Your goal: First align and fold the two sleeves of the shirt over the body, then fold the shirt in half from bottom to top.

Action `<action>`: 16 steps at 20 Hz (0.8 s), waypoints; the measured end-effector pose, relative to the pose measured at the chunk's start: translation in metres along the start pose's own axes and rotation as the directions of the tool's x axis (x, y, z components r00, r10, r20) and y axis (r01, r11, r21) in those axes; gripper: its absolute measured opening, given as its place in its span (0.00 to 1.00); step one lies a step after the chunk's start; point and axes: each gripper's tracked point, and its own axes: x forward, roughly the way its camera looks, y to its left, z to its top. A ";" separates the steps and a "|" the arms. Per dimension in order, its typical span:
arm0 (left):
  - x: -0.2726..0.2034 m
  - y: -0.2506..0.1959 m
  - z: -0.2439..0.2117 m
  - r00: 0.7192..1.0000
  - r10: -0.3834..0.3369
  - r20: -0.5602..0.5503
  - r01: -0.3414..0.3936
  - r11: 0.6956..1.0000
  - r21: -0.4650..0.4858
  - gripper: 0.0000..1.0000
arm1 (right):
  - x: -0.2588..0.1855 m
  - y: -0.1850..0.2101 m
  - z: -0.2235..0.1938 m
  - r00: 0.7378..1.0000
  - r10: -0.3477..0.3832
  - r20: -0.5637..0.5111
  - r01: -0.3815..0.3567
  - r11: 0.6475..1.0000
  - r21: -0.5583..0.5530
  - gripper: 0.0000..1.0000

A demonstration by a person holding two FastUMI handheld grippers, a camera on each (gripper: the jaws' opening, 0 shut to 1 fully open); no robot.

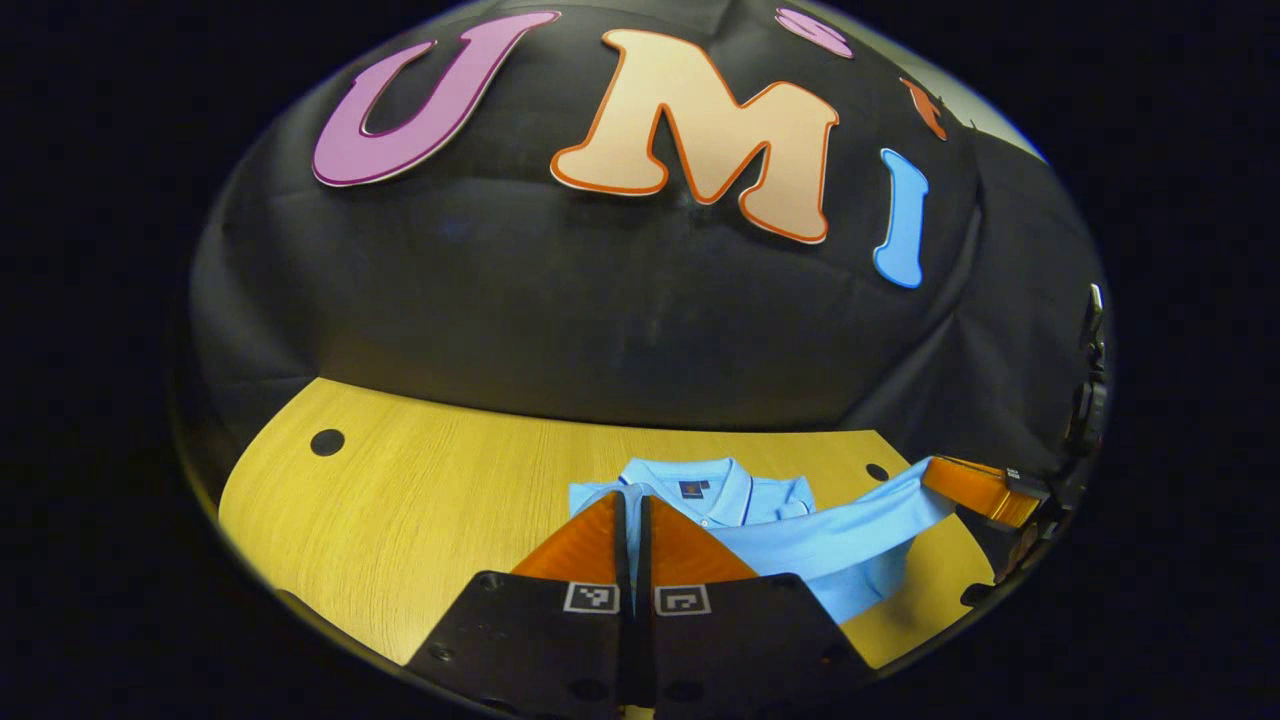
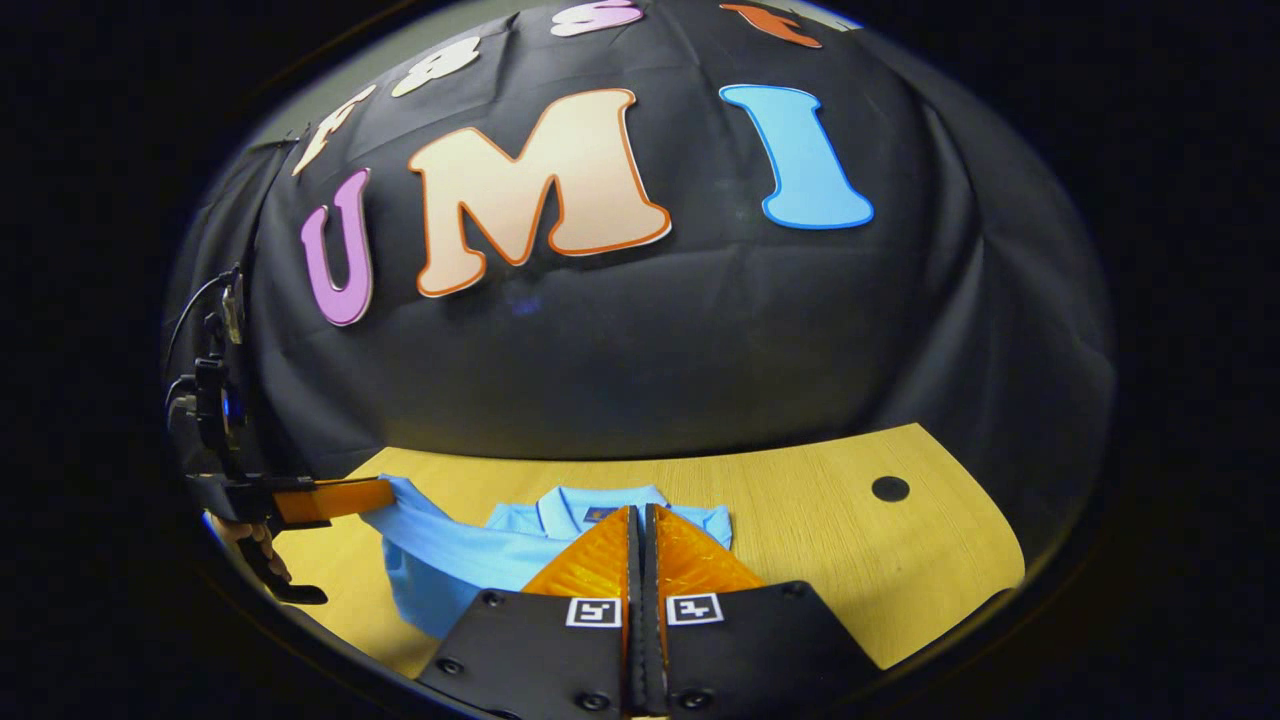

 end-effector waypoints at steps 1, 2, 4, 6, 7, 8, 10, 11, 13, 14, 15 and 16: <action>0.013 0.005 0.002 1.000 0.003 0.002 -0.003 1.000 0.005 0.00 | 0.014 -0.002 0.007 1.000 -0.014 0.001 0.014 1.000 0.002 0.02; 0.028 0.009 0.004 1.000 0.002 0.005 -0.002 1.000 0.009 0.00 | 0.031 -0.007 0.005 0.999 -0.033 0.001 0.033 0.999 0.006 0.02; 0.050 0.018 0.000 1.000 0.009 -0.010 -0.009 1.000 0.006 0.00 | 0.063 -0.016 -0.003 0.998 -0.068 -0.012 0.069 0.997 0.018 0.02; 0.072 0.022 -0.008 1.000 0.003 -0.018 -0.003 1.000 -0.003 0.00 | 0.092 -0.022 -0.017 0.994 -0.101 -0.038 0.102 0.994 0.033 0.02; 0.081 0.023 -0.013 1.000 -0.002 -0.025 0.002 1.000 -0.003 0.00 | 0.102 -0.024 -0.023 0.992 -0.115 -0.045 0.117 0.993 0.035 0.02; 0.088 0.026 -0.020 1.000 -0.003 -0.029 0.003 1.000 -0.001 0.00 | 0.110 -0.025 -0.028 0.991 -0.127 -0.050 0.129 0.991 0.038 0.02; 0.097 0.023 -0.030 0.999 -0.036 -0.040 0.036 0.999 -0.010 0.00 | 0.116 -0.023 -0.034 0.990 -0.132 -0.047 0.134 0.990 0.047 0.02; 0.100 0.026 -0.032 0.999 -0.030 -0.041 0.030 1.000 -0.008 0.00 | 0.118 -0.023 -0.037 0.989 -0.138 -0.047 0.139 0.989 0.038 0.02; 0.096 0.036 -0.027 1.000 -0.003 -0.021 0.003 1.000 -0.001 0.29 | 0.114 -0.026 -0.039 0.985 -0.165 -0.042 0.165 0.986 -0.005 0.18; 0.093 0.039 -0.023 1.000 0.019 0.003 -0.019 1.000 0.012 0.52 | 0.107 -0.025 -0.035 0.984 -0.179 -0.022 0.179 0.984 -0.024 0.45; 0.078 0.038 -0.018 0.999 0.027 0.033 -0.028 0.999 0.034 0.74 | 0.102 -0.020 -0.030 0.985 -0.172 0.010 0.172 0.985 -0.032 0.73; 0.066 0.039 -0.007 0.997 0.039 0.062 -0.042 0.998 0.052 0.96 | 0.086 -0.013 -0.018 0.985 -0.166 0.045 0.168 0.985 -0.043 1.00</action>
